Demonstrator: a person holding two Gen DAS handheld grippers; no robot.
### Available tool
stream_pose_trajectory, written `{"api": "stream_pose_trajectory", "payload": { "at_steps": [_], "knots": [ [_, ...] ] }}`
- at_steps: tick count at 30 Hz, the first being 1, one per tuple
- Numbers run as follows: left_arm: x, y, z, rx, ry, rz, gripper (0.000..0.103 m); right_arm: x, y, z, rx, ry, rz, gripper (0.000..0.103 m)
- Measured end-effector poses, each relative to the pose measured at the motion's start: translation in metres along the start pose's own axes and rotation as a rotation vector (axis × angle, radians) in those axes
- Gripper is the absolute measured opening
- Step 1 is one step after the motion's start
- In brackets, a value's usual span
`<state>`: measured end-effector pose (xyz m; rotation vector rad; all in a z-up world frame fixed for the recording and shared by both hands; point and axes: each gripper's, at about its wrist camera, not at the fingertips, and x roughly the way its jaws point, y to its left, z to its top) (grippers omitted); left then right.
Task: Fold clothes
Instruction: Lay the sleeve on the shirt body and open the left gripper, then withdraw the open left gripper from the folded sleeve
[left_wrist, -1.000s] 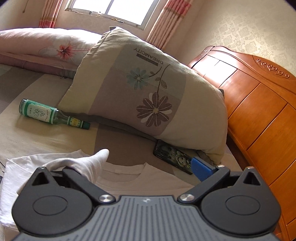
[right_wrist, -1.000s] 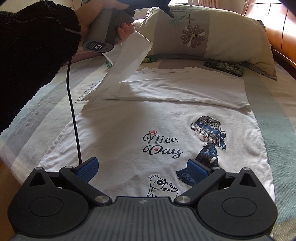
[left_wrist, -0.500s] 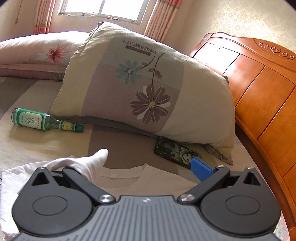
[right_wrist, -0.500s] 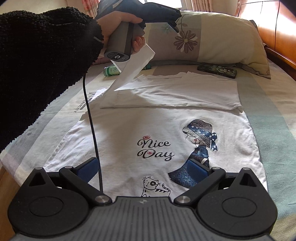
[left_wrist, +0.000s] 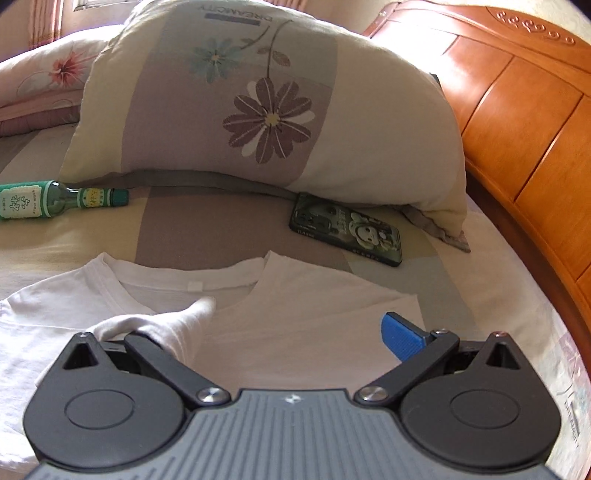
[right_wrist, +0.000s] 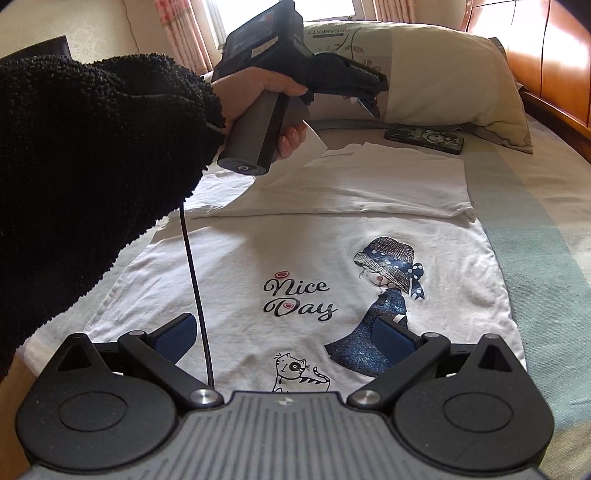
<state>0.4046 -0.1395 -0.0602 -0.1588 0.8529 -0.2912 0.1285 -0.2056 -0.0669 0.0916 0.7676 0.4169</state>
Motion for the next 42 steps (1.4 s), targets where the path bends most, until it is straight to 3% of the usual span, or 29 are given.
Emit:
{"api": "stream_pose_trajectory", "payload": {
  "at_steps": [9, 13, 16, 20, 25, 31, 39, 42],
  "knots": [
    [0.032, -0.004, -0.035, 0.033, 0.122, -0.055, 0.102, -0.001, -0.001, 0.0, 0.001, -0.003, -0.013, 0.103],
    [0.021, -0.004, -0.043, 0.067, 0.147, -0.088, 0.102, -0.002, -0.004, 0.0, 0.008, -0.011, -0.023, 0.103],
    [0.0, 0.008, -0.05, 0.026, 0.153, -0.159, 0.102, -0.003, -0.004, 0.0, 0.01, -0.016, -0.016, 0.103],
    [-0.03, 0.032, -0.054, -0.037, 0.115, -0.19, 0.102, -0.003, -0.003, 0.0, 0.01, -0.019, -0.022, 0.103],
    [-0.05, 0.083, -0.05, -0.21, 0.038, -0.116, 0.102, -0.001, -0.001, 0.0, 0.004, -0.018, -0.031, 0.103],
    [-0.04, 0.131, -0.047, -0.428, -0.018, -0.076, 0.102, 0.002, 0.0, 0.0, -0.007, -0.009, -0.041, 0.103],
    [-0.006, 0.109, -0.04, -0.376, 0.046, -0.078, 0.102, 0.006, 0.007, 0.001, -0.029, -0.008, -0.027, 0.103],
    [0.002, 0.095, -0.034, -0.374, 0.055, -0.122, 0.102, 0.007, 0.008, 0.002, -0.029, -0.007, -0.032, 0.103]
  ]
}}
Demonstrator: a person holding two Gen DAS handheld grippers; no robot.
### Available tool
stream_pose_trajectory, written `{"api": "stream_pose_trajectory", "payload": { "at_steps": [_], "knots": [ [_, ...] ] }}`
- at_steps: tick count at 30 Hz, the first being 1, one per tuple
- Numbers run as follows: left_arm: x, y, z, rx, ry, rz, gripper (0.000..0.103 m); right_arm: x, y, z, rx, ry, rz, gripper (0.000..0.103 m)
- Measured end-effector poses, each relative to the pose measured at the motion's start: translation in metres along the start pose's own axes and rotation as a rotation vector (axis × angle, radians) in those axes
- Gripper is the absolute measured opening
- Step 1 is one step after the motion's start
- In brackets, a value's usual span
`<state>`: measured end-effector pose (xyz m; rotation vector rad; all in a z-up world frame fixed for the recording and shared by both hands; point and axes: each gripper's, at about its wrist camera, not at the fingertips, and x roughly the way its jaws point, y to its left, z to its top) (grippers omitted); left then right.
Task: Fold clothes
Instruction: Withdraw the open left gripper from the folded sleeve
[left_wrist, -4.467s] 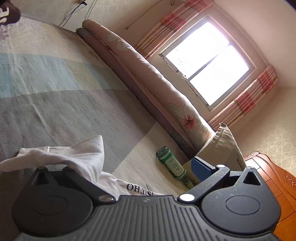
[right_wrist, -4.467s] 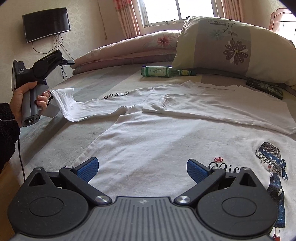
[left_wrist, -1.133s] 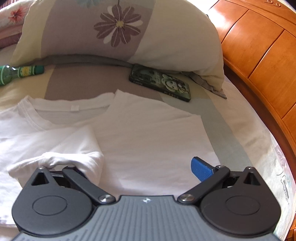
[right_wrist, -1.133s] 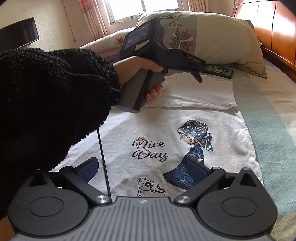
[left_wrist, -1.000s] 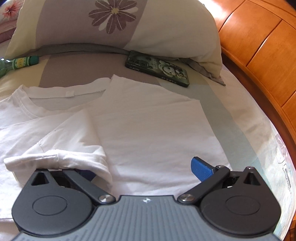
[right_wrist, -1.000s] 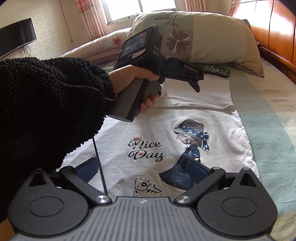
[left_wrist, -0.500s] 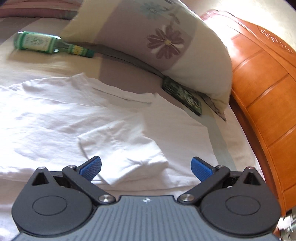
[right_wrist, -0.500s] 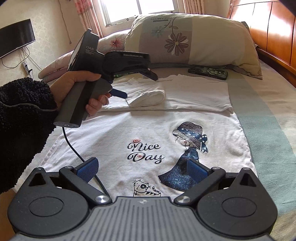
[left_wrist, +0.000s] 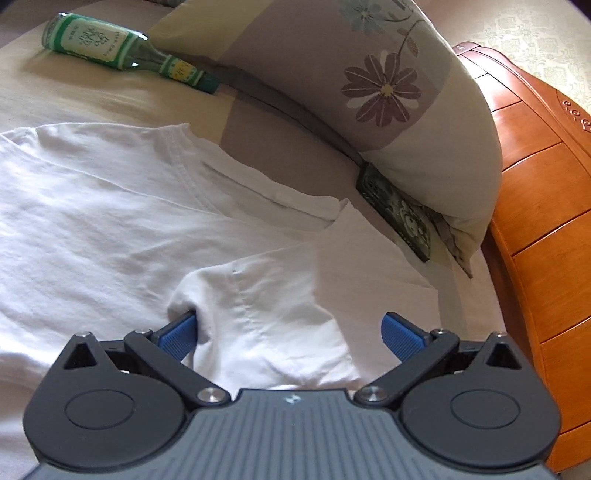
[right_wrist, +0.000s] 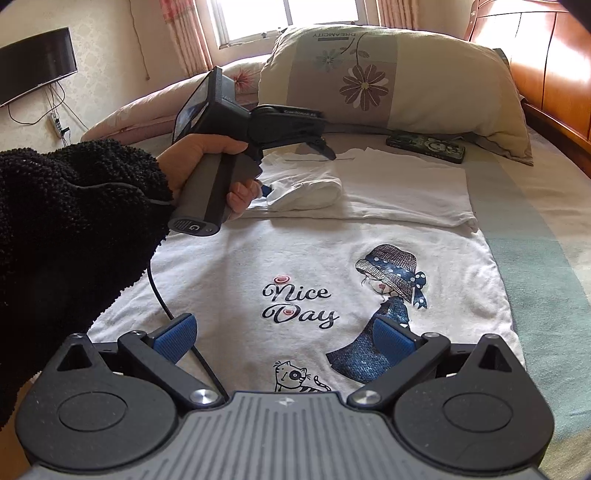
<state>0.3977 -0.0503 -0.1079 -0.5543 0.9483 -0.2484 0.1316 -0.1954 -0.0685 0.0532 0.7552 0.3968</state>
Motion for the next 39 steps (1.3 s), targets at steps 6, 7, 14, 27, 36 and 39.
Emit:
{"api": "stream_pose_trajectory", "payload": {
  "at_steps": [6, 7, 14, 27, 36, 39],
  "knots": [
    [0.016, -0.041, 0.002, 0.027, 0.041, -0.094, 0.102, -0.002, -0.005, 0.0, 0.018, -0.003, -0.007, 0.103],
    [0.017, -0.051, 0.003, 0.038, 0.047, -0.121, 0.102, -0.002, -0.006, 0.0, 0.02, -0.004, -0.008, 0.103],
    [0.012, -0.131, -0.006, 0.253, 0.082, -0.254, 0.102, -0.004, -0.009, -0.001, 0.027, -0.008, -0.002, 0.103],
    [0.036, -0.105, -0.009, 0.24, 0.061, -0.104, 0.102, -0.006, -0.016, -0.004, 0.045, -0.012, -0.007, 0.103],
    [0.066, -0.097, -0.02, 0.245, 0.154, -0.137, 0.102, 0.002, -0.022, -0.004, 0.065, -0.001, -0.017, 0.103],
    [0.043, -0.101, -0.018, 0.306, 0.15, -0.15, 0.102, 0.007, -0.026, -0.005, 0.078, 0.011, -0.046, 0.103]
  ]
}}
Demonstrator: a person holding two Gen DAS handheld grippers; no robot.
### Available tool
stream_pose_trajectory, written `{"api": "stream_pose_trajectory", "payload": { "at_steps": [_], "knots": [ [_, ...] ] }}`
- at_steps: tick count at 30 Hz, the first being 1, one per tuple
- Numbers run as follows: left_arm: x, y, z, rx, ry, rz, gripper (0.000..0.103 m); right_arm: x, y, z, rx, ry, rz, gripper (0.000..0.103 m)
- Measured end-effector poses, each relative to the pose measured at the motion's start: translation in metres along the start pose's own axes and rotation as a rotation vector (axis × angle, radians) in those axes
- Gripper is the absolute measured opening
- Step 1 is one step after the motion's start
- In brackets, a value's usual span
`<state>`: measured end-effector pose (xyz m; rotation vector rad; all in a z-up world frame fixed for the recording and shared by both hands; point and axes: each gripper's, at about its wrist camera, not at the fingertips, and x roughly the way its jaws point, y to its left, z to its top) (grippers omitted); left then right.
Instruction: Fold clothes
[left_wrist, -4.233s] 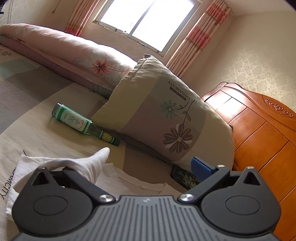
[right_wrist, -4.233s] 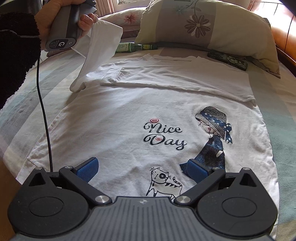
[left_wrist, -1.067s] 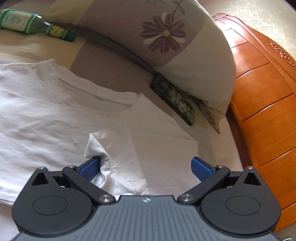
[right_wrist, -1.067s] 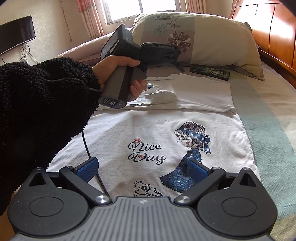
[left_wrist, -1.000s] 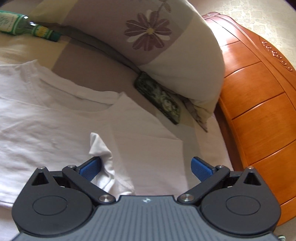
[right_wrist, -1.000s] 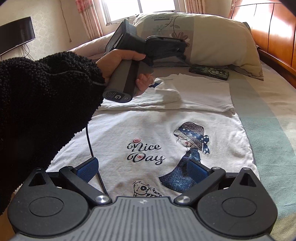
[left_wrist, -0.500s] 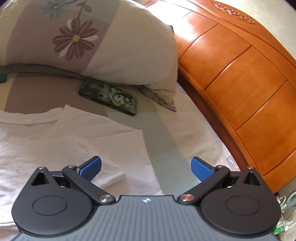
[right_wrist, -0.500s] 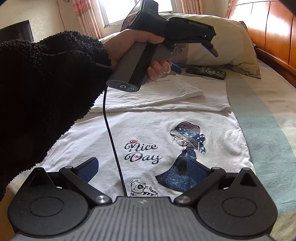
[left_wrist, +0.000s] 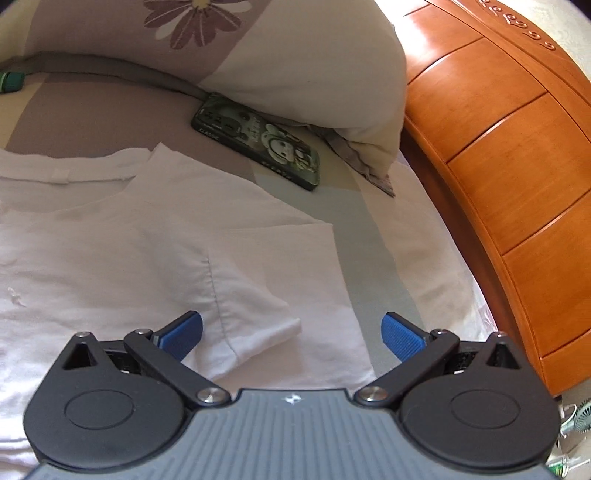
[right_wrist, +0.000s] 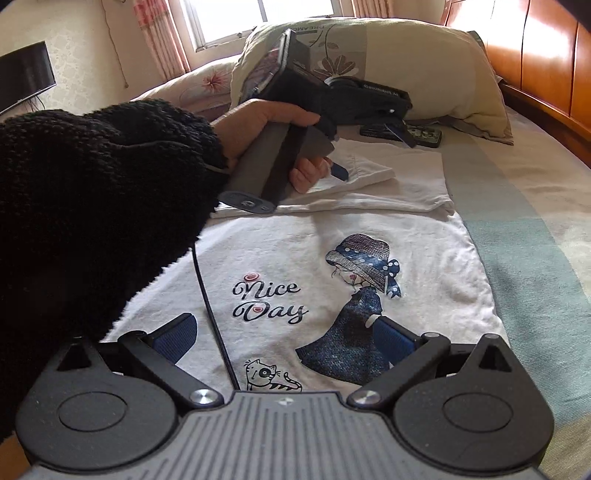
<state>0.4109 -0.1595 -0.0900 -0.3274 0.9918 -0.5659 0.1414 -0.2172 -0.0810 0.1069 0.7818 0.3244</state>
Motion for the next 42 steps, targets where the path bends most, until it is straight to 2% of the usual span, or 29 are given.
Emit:
{"api": "stream_pose_trajectory", "payload": {
  "at_steps": [2, 5, 7, 9, 14, 20, 22, 23, 25, 27, 32, 41, 42],
  "knots": [
    [-0.024, -0.001, 0.0, 0.05, -0.035, 0.014, 0.102, 0.003, -0.003, -0.001, 0.01, 0.008, -0.019, 0.103],
    [-0.063, 0.017, 0.008, 0.058, -0.07, 0.063, 0.102, 0.009, -0.006, -0.002, 0.013, 0.025, -0.052, 0.103],
    [-0.092, 0.04, 0.016, 0.048, -0.112, 0.148, 0.102, 0.014, -0.006, -0.003, 0.013, 0.039, -0.076, 0.103],
    [-0.111, 0.068, 0.018, -0.002, -0.133, 0.188, 0.102, 0.017, -0.005, -0.004, 0.011, 0.048, -0.087, 0.103],
    [-0.141, 0.145, -0.002, -0.183, -0.138, 0.236, 0.102, 0.028, 0.004, -0.004, -0.017, 0.071, -0.084, 0.103],
    [-0.151, 0.201, -0.029, -0.262, -0.127, 0.279, 0.102, 0.042, 0.012, -0.004, -0.037, 0.106, -0.108, 0.103],
    [-0.164, 0.209, -0.023, -0.279, -0.184, 0.305, 0.102, 0.045, 0.012, -0.003, -0.037, 0.111, -0.119, 0.103],
    [-0.171, 0.211, -0.019, -0.281, -0.218, 0.307, 0.102, 0.046, 0.013, -0.003, -0.039, 0.108, -0.122, 0.103],
    [-0.181, 0.219, -0.011, -0.296, -0.277, 0.248, 0.102, 0.047, 0.014, -0.002, -0.041, 0.101, -0.124, 0.103],
    [-0.177, 0.228, -0.006, -0.326, -0.273, 0.176, 0.102, 0.049, 0.015, 0.0, -0.04, 0.1, -0.126, 0.103],
    [-0.156, 0.244, -0.015, -0.313, -0.227, 0.222, 0.102, 0.056, 0.018, 0.0, -0.046, 0.116, -0.137, 0.103],
    [-0.196, 0.204, -0.037, -0.265, -0.275, 0.074, 0.102, 0.057, 0.019, -0.001, -0.05, 0.12, -0.138, 0.103],
    [-0.197, 0.203, -0.041, -0.267, -0.266, 0.084, 0.102, 0.057, 0.02, -0.001, -0.053, 0.119, -0.137, 0.103]
  ]
}}
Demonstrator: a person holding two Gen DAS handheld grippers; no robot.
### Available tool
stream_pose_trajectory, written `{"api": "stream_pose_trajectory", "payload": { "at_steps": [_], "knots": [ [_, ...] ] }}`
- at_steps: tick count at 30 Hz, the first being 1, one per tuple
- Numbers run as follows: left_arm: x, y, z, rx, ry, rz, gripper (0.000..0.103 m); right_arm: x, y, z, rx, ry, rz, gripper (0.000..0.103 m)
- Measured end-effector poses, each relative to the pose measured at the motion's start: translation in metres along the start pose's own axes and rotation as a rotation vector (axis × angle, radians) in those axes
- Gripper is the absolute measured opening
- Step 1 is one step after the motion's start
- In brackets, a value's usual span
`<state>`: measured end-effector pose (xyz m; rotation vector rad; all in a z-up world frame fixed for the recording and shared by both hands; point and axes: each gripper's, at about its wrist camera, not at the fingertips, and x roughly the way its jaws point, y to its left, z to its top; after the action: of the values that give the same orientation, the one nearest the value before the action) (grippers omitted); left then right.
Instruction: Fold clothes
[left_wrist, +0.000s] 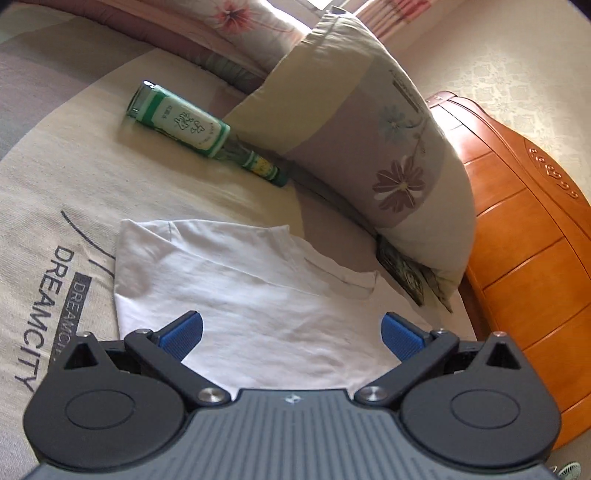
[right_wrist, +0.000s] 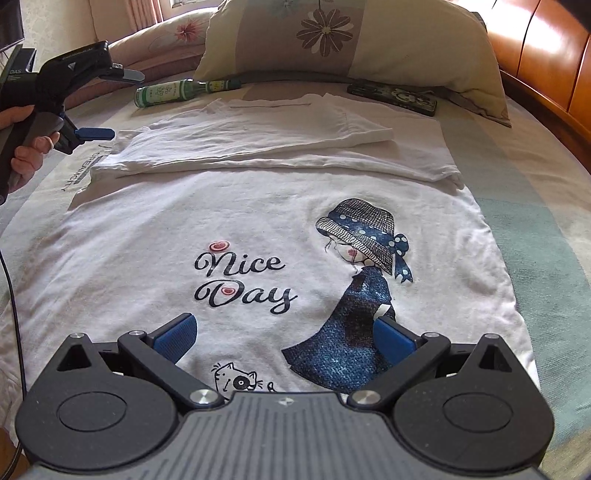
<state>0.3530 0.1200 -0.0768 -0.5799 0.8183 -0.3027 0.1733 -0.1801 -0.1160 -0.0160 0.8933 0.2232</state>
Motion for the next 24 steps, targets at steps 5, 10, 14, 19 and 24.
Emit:
{"api": "stream_pose_trajectory", "payload": {
  "at_steps": [5, 10, 14, 19, 24],
  "knots": [
    [-0.013, 0.001, -0.027, -0.004, 0.009, 0.002, 0.102, -0.004, -0.001, -0.001, -0.002, -0.009, 0.0, 0.103],
    [-0.027, 0.001, -0.054, -0.008, 0.005, -0.026, 0.102, -0.004, -0.001, -0.002, 0.004, -0.01, 0.002, 0.103],
    [-0.009, 0.002, -0.067, 0.031, 0.017, 0.033, 0.102, -0.004, 0.003, -0.003, -0.016, -0.007, 0.009, 0.103],
    [0.003, 0.005, -0.072, 0.013, -0.137, 0.099, 0.102, -0.001, 0.001, -0.003, 0.001, -0.005, 0.005, 0.103],
    [-0.021, 0.012, -0.083, 0.006, -0.223, 0.241, 0.102, -0.001, 0.003, -0.003, -0.002, -0.006, 0.019, 0.103]
  ]
}}
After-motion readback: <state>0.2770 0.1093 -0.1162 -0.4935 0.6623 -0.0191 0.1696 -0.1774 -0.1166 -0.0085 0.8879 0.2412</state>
